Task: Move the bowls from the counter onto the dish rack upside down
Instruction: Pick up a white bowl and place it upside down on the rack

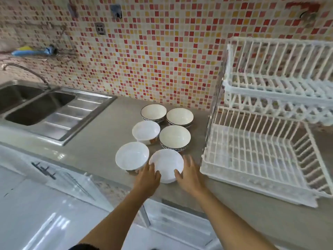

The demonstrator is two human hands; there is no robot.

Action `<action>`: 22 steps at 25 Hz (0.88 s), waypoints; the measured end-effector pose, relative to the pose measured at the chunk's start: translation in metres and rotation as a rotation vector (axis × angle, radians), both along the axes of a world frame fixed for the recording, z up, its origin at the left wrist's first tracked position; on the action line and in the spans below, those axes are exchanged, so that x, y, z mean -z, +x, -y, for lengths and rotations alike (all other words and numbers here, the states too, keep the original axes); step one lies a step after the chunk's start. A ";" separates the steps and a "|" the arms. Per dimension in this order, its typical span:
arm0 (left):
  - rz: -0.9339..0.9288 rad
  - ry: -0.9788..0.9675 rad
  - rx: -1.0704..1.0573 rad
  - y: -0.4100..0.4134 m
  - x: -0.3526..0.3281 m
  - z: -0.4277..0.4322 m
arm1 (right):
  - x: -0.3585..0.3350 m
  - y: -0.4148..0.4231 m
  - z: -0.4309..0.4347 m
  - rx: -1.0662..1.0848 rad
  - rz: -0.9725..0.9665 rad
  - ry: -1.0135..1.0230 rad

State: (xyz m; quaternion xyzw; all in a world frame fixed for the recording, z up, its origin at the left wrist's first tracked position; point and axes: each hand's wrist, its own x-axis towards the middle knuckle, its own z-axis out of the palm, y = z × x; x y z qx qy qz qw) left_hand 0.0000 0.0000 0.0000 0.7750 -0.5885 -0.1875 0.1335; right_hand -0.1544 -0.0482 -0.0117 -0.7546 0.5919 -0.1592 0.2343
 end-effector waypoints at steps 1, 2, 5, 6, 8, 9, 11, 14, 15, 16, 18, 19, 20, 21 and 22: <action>-0.037 -0.012 -0.057 0.001 0.008 0.003 | 0.008 0.005 0.006 0.079 0.051 0.068; -0.105 -0.047 -0.117 0.002 0.015 0.007 | 0.016 0.009 0.012 0.152 0.097 0.132; -0.163 -0.055 -0.168 -0.002 0.025 0.012 | 0.032 0.019 0.021 0.223 0.204 0.370; -0.168 -0.052 -0.166 -0.002 0.028 0.015 | 0.033 0.022 0.022 0.229 0.241 0.425; -0.181 -0.063 -0.165 -0.001 0.029 0.020 | 0.033 0.022 0.024 0.243 0.261 0.407; -0.191 -0.072 -0.163 -0.002 0.031 0.020 | 0.030 0.019 0.023 0.237 0.253 0.370; -0.141 -0.099 -0.156 -0.001 0.030 0.020 | 0.015 0.011 0.018 0.188 0.260 0.316; -0.020 -0.109 -0.180 0.001 0.009 0.023 | -0.026 -0.002 0.003 0.021 0.205 0.170; -0.052 -0.124 -0.208 0.003 -0.003 0.026 | -0.040 -0.006 -0.001 -0.035 0.206 0.108; -0.109 -0.161 -0.231 0.005 -0.019 0.028 | -0.057 -0.011 -0.007 -0.071 0.217 0.042; -0.218 -0.289 -0.226 0.007 -0.057 0.028 | -0.091 -0.019 -0.015 -0.073 0.275 -0.099; -0.271 -0.374 -0.225 0.005 -0.075 0.024 | -0.107 -0.022 -0.018 -0.061 0.311 -0.151; -0.322 -0.480 -0.240 0.000 -0.095 0.020 | -0.121 -0.024 -0.020 -0.062 0.342 -0.190; -0.377 -0.579 -0.256 -0.007 -0.114 0.016 | -0.137 -0.025 -0.023 -0.075 0.371 -0.214; -0.429 -0.658 -0.268 -0.014 -0.131 0.012 | -0.151 -0.026 -0.024 -0.093 0.399 -0.230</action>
